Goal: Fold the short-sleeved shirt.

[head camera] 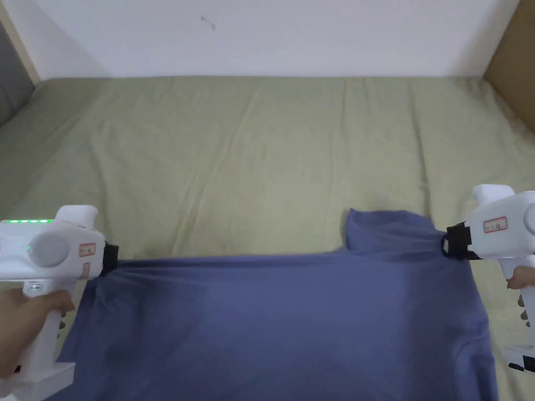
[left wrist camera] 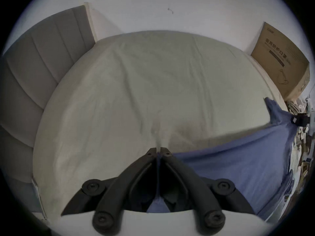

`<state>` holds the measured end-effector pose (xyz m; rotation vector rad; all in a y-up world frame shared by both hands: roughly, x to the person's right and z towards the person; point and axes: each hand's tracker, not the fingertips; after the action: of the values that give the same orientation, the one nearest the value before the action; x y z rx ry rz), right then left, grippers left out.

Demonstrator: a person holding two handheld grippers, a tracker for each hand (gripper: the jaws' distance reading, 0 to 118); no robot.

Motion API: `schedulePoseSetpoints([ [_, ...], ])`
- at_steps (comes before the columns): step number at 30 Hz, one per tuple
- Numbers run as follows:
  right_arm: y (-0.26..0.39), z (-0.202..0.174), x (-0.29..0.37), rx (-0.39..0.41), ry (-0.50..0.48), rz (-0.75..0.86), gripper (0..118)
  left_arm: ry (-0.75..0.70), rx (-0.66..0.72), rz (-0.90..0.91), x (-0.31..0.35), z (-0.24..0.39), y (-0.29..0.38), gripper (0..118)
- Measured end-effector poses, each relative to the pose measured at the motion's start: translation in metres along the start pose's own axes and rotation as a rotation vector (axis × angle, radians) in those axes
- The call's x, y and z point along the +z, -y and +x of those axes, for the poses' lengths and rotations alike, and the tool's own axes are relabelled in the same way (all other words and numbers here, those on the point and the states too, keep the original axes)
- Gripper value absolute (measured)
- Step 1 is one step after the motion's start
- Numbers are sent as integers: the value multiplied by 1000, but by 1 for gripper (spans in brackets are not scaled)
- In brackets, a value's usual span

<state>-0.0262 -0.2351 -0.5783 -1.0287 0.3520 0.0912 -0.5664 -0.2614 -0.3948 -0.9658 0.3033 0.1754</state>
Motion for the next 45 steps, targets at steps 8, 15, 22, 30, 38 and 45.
schedulePoseSetpoints([
  [8,47,-7,93,39,-16,99,3,15,-46,128,117,-13,35,1],
  [15,164,-1,166,5,-55,127,3,44,-74,132,182,-25,121,1],
  [22,279,2,156,-44,-49,-5,3,57,-9,28,179,-38,212,1],
  [30,306,1,134,-37,34,-2,55,-45,-25,-46,154,-41,256,96],
  [38,279,-20,176,-69,66,223,61,-1,77,146,207,-44,237,71],
  [45,259,-92,191,78,97,455,2,9,37,176,239,-16,226,0],
])
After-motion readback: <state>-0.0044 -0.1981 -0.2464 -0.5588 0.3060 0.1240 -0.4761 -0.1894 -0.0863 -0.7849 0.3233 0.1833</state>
